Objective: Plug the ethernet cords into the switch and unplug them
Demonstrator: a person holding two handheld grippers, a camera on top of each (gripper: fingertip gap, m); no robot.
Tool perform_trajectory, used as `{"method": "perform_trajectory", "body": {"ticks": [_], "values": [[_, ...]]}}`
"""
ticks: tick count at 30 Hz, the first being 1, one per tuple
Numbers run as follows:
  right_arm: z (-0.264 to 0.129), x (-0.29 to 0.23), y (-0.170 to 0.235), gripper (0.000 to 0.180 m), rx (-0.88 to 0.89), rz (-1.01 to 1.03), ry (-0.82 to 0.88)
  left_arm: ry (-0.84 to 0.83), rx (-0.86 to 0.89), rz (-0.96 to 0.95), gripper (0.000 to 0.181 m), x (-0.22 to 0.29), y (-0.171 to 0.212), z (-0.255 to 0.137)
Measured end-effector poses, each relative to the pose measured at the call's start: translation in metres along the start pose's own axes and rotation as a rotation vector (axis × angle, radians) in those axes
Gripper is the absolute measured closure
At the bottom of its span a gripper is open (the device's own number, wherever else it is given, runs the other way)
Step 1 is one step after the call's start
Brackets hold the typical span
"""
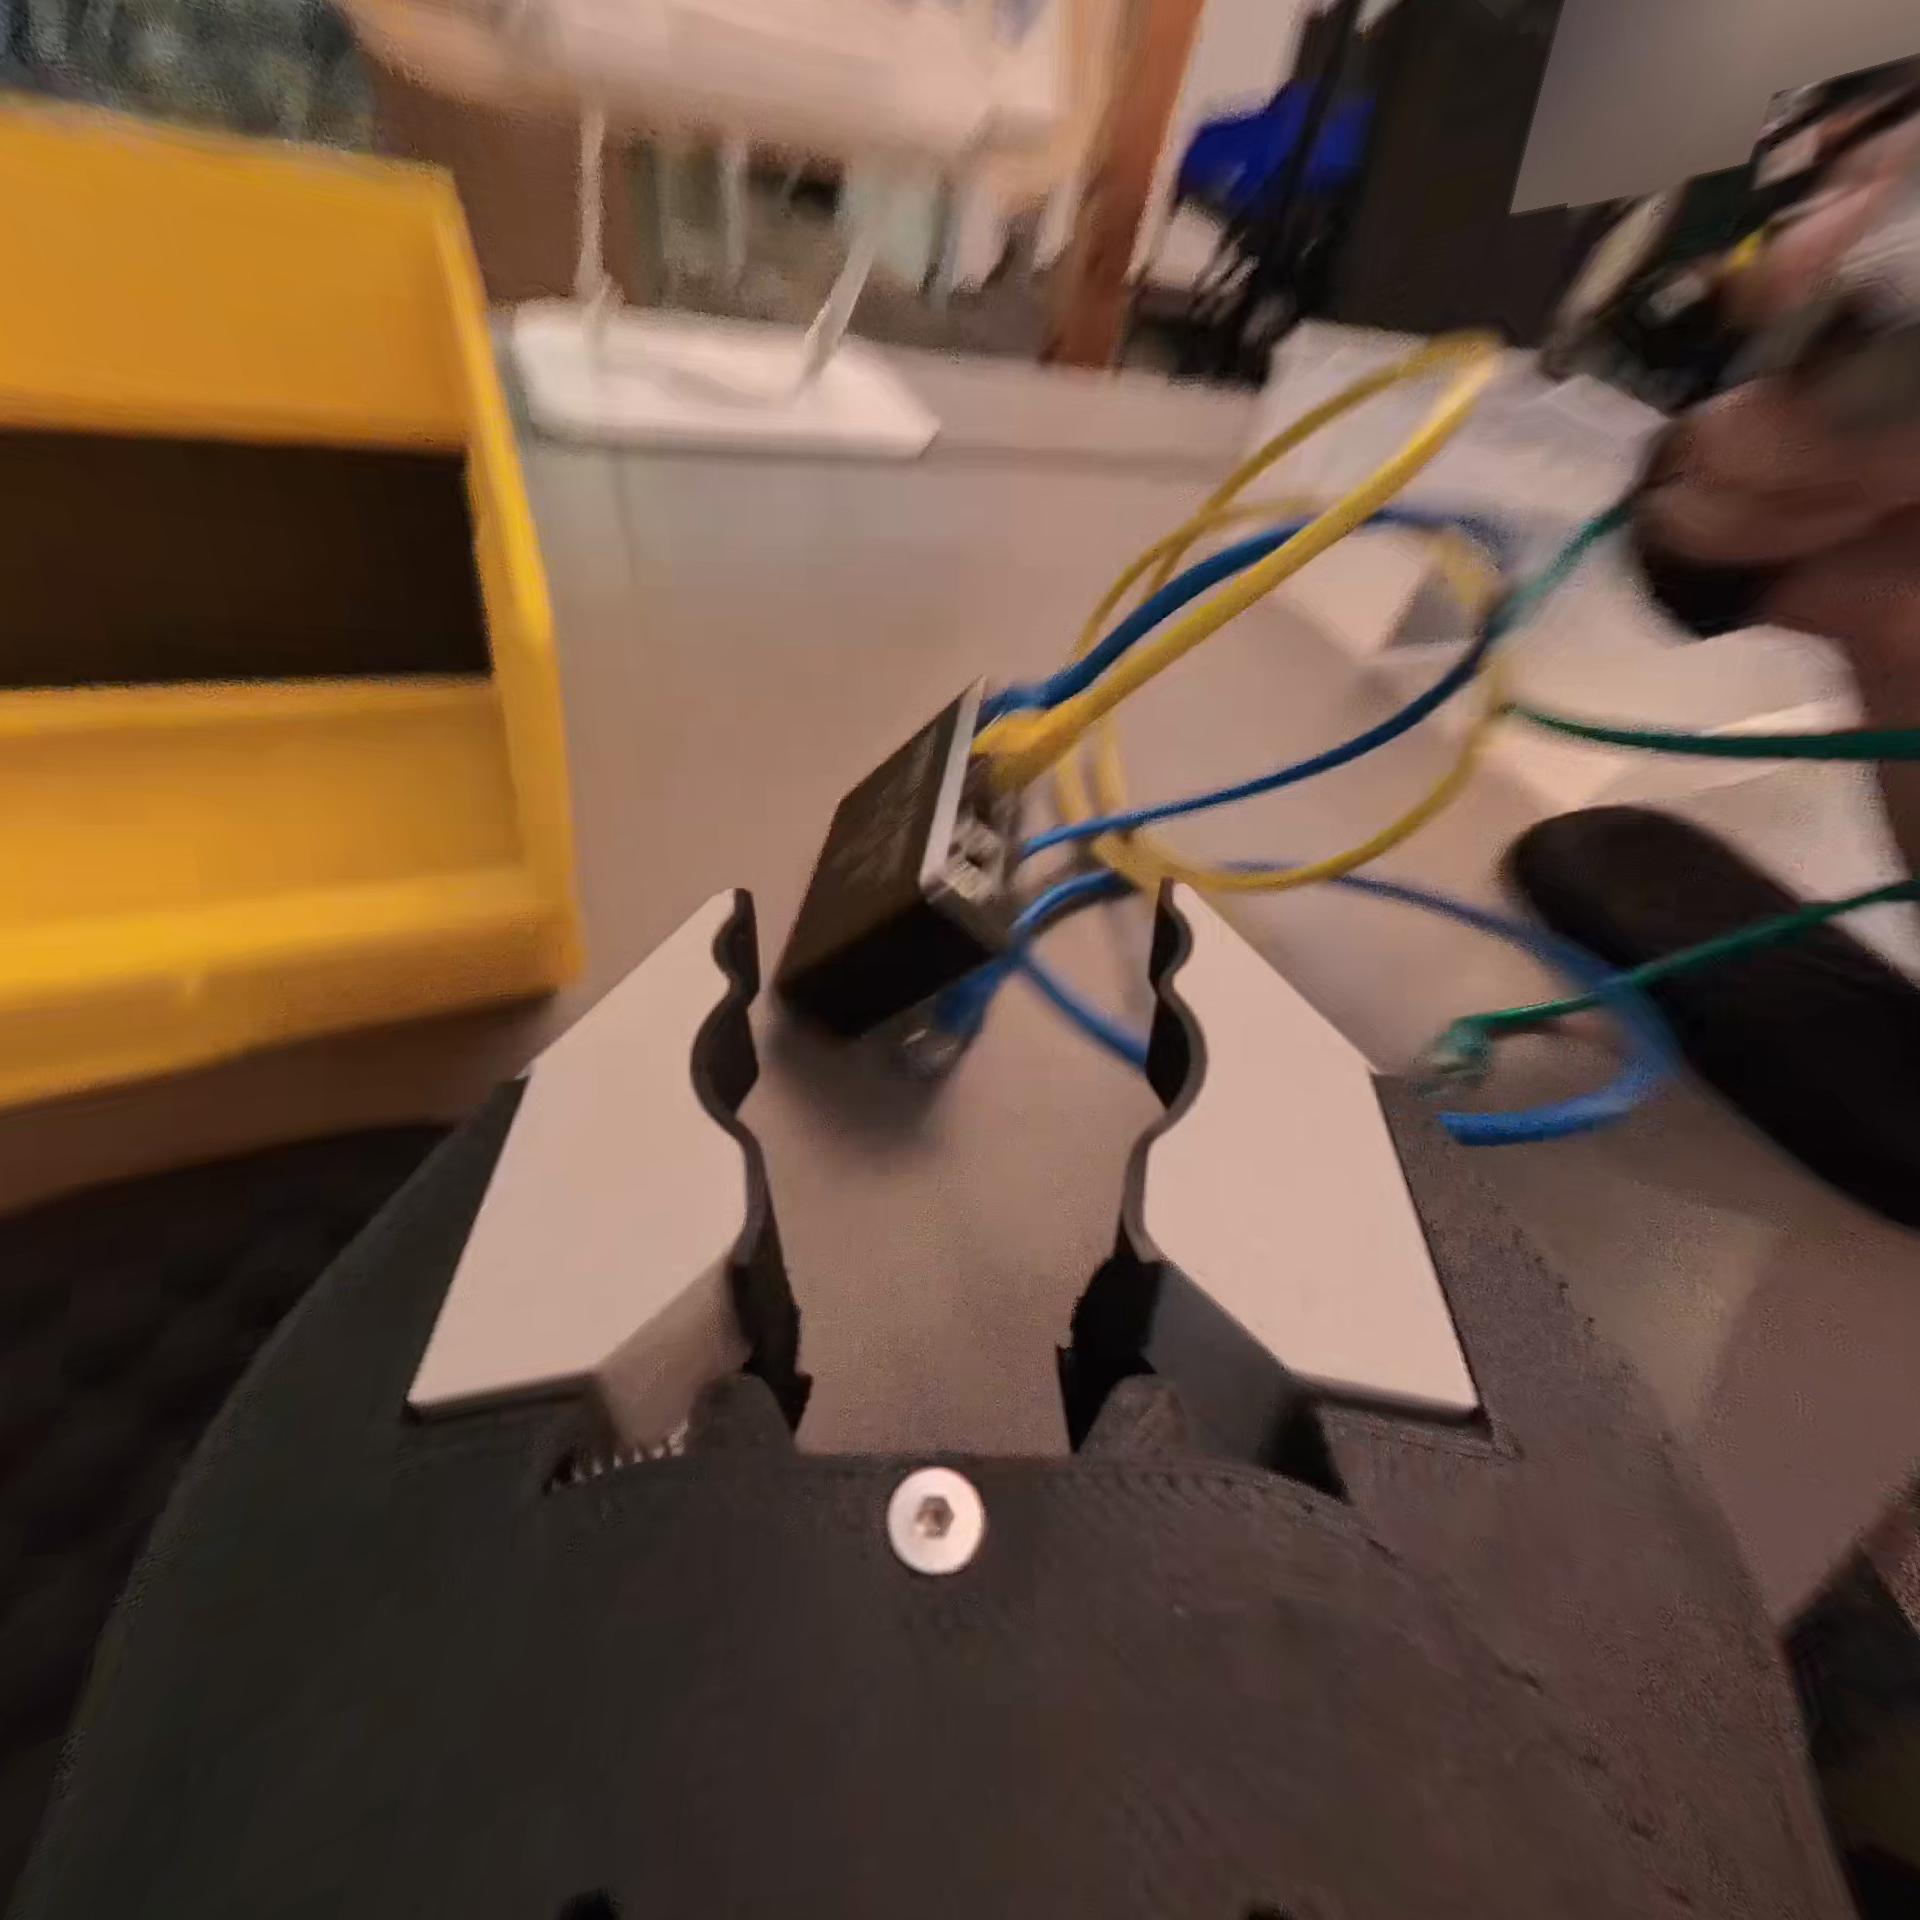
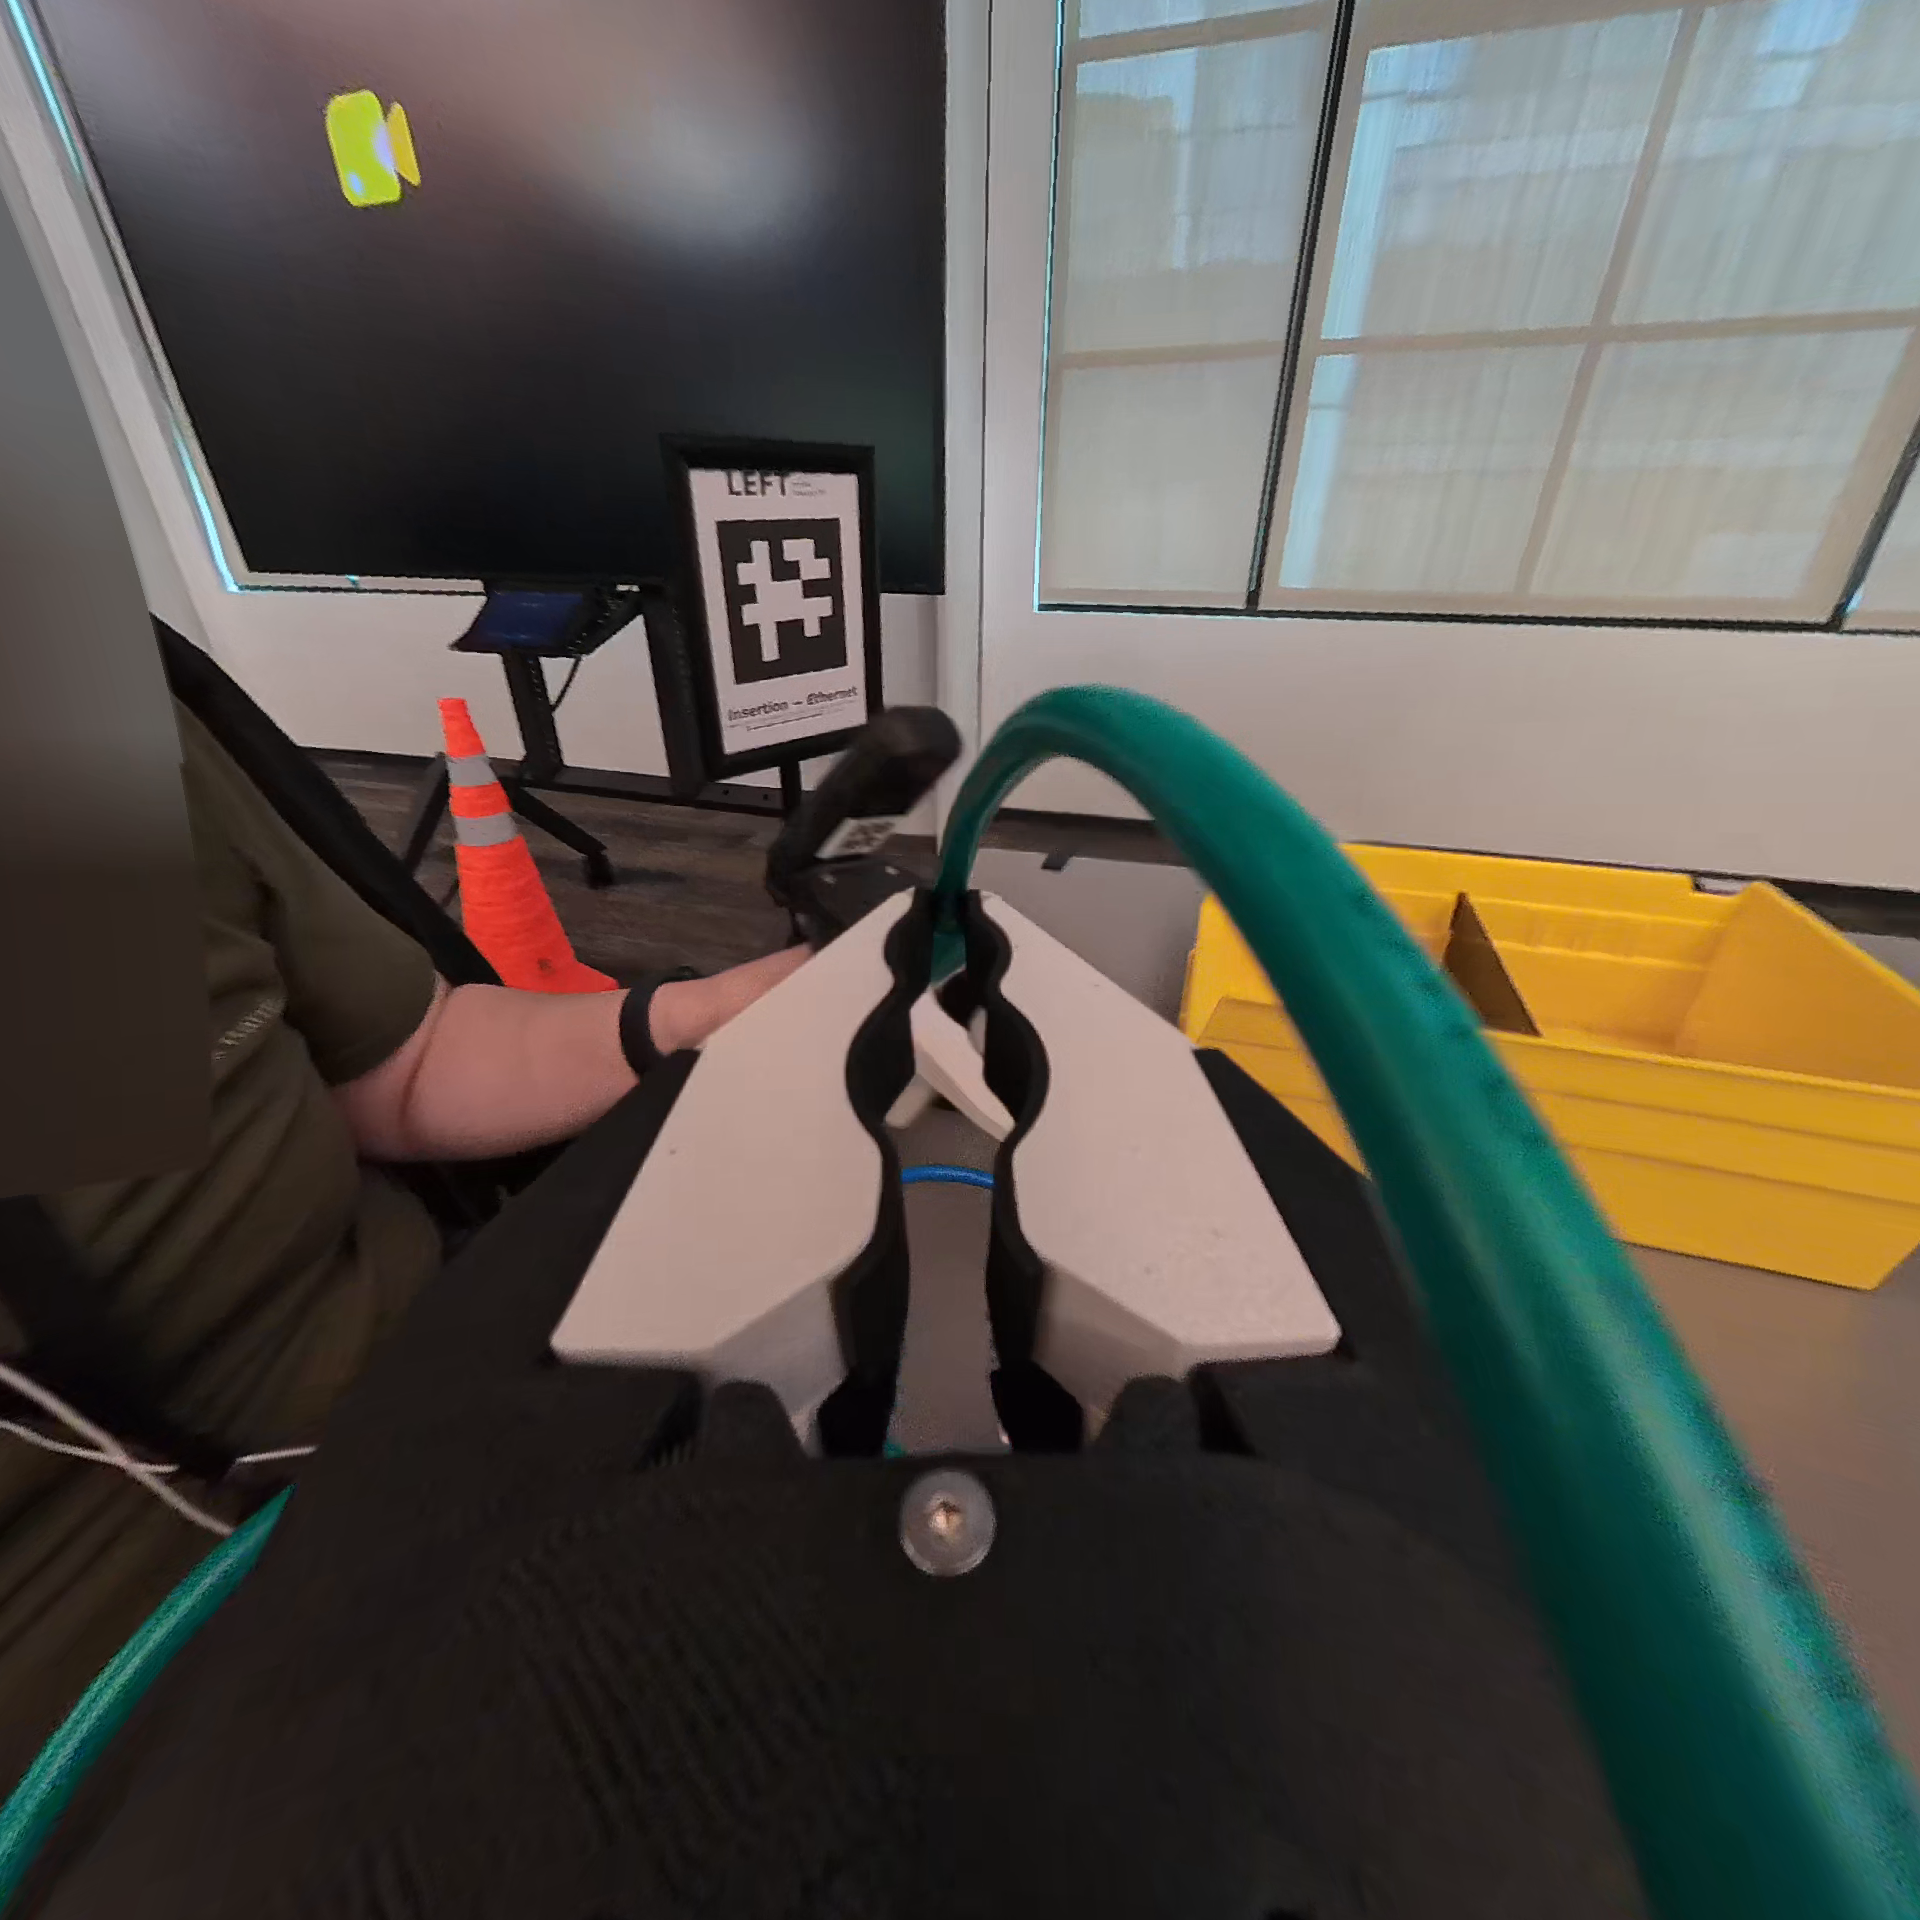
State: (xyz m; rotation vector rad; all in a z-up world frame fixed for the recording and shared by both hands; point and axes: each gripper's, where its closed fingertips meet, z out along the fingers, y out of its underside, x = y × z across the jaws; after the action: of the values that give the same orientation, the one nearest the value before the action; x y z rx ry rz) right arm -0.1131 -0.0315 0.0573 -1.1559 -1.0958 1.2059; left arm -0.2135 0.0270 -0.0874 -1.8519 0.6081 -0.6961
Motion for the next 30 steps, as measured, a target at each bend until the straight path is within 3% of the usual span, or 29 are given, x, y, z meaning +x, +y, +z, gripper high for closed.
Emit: {"method": "perform_trajectory", "body": {"ticks": [3,5,10,11,13,17,20,24,27,30], "values": [[0.005,-0.002,-0.007,0.176,0.027,0.004,0.014,0.176,0.209,0.075,0.109,0.050,-0.045,-0.024],[0.010,-0.005,-0.008,0.176,0.033,0.026,0.012,0.286,0.258,0.113,0.108,0.083,-0.064,-0.032],[0.021,-0.018,-0.008,0.176,0.057,0.005,-0.015,0.638,0.332,-0.029,0.128,0.134,-0.099,-0.043],[0.023,-0.020,-0.007,0.176,0.058,0.008,-0.021,0.637,0.369,-0.027,0.133,0.134,-0.105,-0.043],[0.024,-0.021,-0.005,0.176,0.054,0.018,-0.025,0.605,0.427,0.049,0.159,0.134,-0.110,-0.044],[0.022,-0.017,-0.009,0.176,0.092,0.046,-0.019,0.465,0.378,0.241,0.146,0.131,-0.103,-0.032],[0.020,-0.017,-0.012,0.175,0.107,0.058,-0.028,0.433,0.366,0.289,0.169,0.130,-0.102,-0.031],[0.017,-0.028,-0.015,0.174,0.105,-0.001,-0.095,0.523,0.343,0.300,0.170,0.142,-0.102,-0.041],[0.018,-0.033,-0.010,0.148,0.041,-0.183,-0.065,0.646,0.259,0.240,0.170,0.153,-0.096,-0.049],[0.024,-0.050,-0.001,0.133,-0.054,-0.334,-0.101,0.672,0.189,0.203,0.170,0.156,-0.092,-0.051]]}}
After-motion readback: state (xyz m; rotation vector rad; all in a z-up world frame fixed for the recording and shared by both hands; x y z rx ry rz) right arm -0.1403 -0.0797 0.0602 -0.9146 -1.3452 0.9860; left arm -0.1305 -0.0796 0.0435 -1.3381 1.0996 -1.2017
